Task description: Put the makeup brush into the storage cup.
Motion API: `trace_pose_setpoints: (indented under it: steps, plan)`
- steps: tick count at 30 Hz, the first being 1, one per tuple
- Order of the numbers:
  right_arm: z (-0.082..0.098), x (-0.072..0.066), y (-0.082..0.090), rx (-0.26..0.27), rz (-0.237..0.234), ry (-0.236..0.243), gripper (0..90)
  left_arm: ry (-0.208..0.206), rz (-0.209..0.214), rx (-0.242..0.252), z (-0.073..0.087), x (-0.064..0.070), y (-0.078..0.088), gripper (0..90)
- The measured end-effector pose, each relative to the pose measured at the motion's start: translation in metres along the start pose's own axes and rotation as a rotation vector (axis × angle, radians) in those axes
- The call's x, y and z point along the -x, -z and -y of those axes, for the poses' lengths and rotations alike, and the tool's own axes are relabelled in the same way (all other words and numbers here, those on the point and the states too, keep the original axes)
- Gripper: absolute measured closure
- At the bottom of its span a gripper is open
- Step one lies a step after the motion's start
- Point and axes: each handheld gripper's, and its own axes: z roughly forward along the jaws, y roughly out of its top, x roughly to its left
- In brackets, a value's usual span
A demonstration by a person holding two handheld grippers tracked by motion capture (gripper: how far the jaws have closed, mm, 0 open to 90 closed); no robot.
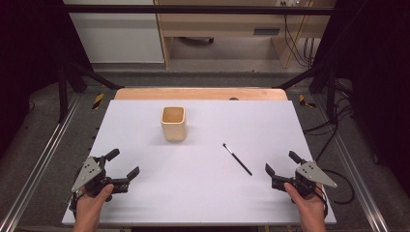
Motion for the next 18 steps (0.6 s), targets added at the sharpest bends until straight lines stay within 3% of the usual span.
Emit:
trace_pose_setpoints:
  steps: [8,11,13,15,18]
  plan:
    - [0.001,-0.003,0.002,-0.035,-0.018,-0.006,4.2,-0.01,0.0,-0.004,0.0,0.001,0.0,0.4]
    - [0.0,-0.004,0.002,-0.059,-0.016,0.013,4.4,-0.016,0.001,-0.005,-0.001,0.002,0.0,0.4]
    - [-0.002,-0.004,0.002,-0.069,-0.004,0.021,5.5,-0.016,0.001,-0.006,0.0,0.002,0.0,0.4]
    - [-0.007,-0.004,0.002,-0.088,0.04,0.09,7.0,-0.017,0.001,-0.007,0.0,0.002,0.0,0.4]
    - [-0.015,-0.003,0.002,-0.097,0.064,0.098,6.2,-0.018,0.001,-0.006,0.0,0.002,-0.001,0.5]
